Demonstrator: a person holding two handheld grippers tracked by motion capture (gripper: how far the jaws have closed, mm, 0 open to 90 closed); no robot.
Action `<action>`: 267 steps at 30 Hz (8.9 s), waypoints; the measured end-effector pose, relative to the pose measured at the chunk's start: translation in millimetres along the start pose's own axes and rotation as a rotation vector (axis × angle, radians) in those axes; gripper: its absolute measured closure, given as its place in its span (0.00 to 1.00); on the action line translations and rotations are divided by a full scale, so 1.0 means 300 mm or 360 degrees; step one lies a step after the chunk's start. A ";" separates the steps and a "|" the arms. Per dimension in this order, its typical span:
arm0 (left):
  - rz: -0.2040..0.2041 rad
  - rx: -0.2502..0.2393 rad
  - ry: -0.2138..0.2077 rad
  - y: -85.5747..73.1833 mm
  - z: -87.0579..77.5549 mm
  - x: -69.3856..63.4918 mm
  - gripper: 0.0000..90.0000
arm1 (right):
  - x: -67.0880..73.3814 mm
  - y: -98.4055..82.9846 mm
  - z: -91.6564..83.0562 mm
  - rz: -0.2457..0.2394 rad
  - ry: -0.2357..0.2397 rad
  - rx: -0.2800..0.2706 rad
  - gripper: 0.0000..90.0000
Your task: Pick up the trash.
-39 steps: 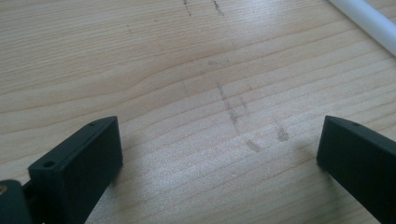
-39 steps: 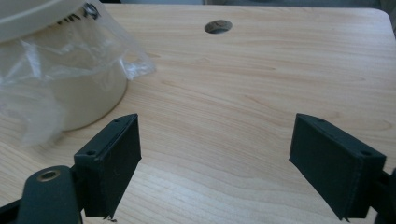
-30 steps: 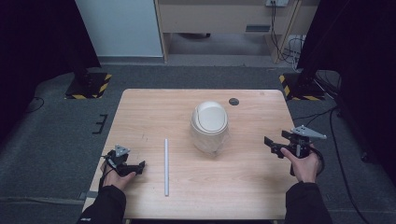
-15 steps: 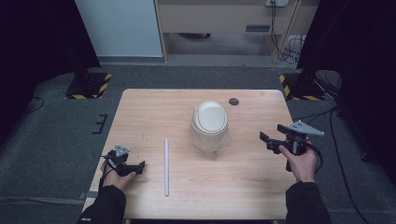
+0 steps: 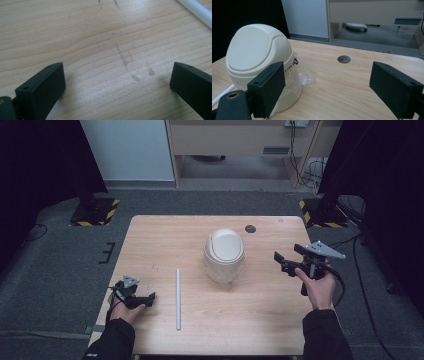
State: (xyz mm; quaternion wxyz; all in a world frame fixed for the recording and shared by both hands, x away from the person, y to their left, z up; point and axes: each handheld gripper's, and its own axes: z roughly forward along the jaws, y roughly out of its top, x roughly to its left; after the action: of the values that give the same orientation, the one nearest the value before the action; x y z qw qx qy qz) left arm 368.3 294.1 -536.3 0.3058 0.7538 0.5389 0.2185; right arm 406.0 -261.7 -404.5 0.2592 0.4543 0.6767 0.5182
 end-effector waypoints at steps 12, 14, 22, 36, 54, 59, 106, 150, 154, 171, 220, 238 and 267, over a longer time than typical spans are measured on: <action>0.0000 0.0000 -0.0001 0.000 0.000 0.000 0.00 | 0.058 0.059 0.051 -0.0031 0.0045 -0.0039 0.14; 0.0000 0.0000 -0.0001 0.000 0.000 0.000 0.00 | 0.063 0.063 0.056 -0.0036 0.0046 -0.0039 0.14; 0.0000 0.0000 -0.0001 0.000 0.000 0.000 0.00 | 0.108 0.102 0.102 -0.0041 0.0085 -0.0063 0.13; -0.0001 0.0000 -0.0001 0.000 0.000 0.000 0.00 | 0.166 0.175 0.166 -0.0042 0.0124 -0.0115 0.12; 0.0000 0.0000 -0.0001 0.000 0.000 0.000 0.00 | 0.233 0.142 0.273 -0.0053 0.0122 -0.0061 0.14; 0.0000 0.0000 -0.0001 0.000 0.000 0.000 0.00 | 0.260 0.110 0.308 -0.0077 0.0146 -0.0016 0.14; 0.0000 0.0000 -0.0001 0.000 0.000 0.000 0.00 | 0.284 -0.005 0.417 -0.0103 0.0083 0.0347 0.18; -0.0020 -0.0006 -0.0237 0.085 -0.068 -0.266 0.34 | 0.040 -0.196 0.036 0.0044 0.0009 0.0319 0.15; 0.0026 -0.0003 -0.0290 0.090 -0.062 -0.313 0.34 | 0.017 -0.243 0.037 0.0044 -0.0035 0.0364 0.15; 0.0183 0.0142 -0.0226 0.083 -0.024 -0.374 0.44 | 0.010 -0.255 0.058 0.0019 -0.0050 0.0425 0.14; 0.0041 -0.0081 -0.0209 0.148 -0.140 -0.263 0.88 | 0.017 -0.248 0.053 -0.0001 -0.0009 0.0410 0.17; 0.0001 -0.0524 -0.0228 0.202 -0.284 -0.242 0.88 | 0.028 -0.219 0.043 0.0006 0.0041 0.0320 0.17; 0.0228 -0.0861 -0.0460 0.261 -0.383 -0.418 0.87 | 0.109 -0.065 -0.023 -0.0030 0.0275 0.0001 0.19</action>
State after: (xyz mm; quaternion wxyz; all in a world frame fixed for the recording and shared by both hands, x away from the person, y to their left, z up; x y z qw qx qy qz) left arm 305.1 183.1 -399.4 0.5525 0.7044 0.3577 0.2656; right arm 378.7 -236.9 -416.5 0.2045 0.4017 0.7010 0.5527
